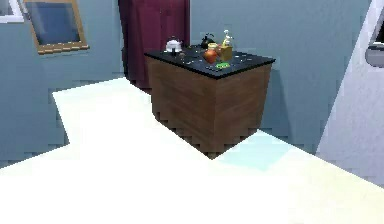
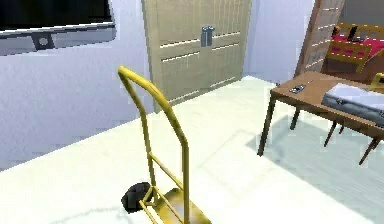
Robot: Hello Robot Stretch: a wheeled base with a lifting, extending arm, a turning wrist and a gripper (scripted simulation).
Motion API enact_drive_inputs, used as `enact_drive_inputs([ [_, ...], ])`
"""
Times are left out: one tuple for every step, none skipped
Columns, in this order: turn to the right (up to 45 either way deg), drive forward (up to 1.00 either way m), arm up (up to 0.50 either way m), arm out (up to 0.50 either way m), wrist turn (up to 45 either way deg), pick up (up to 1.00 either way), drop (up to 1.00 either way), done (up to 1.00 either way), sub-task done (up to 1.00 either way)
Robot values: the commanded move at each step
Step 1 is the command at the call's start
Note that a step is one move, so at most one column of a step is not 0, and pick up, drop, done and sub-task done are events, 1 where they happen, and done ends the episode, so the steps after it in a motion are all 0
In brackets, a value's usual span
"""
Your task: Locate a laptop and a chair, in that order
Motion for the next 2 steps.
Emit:
enact_drive_inputs([
  [6.0,0.00,0.00,0.00,0.0,0.00,0.00,0.00,0.00],
  [0.0,0.40,0.00,0.00,0.0,0.00,0.00,0.00,0.00],
])
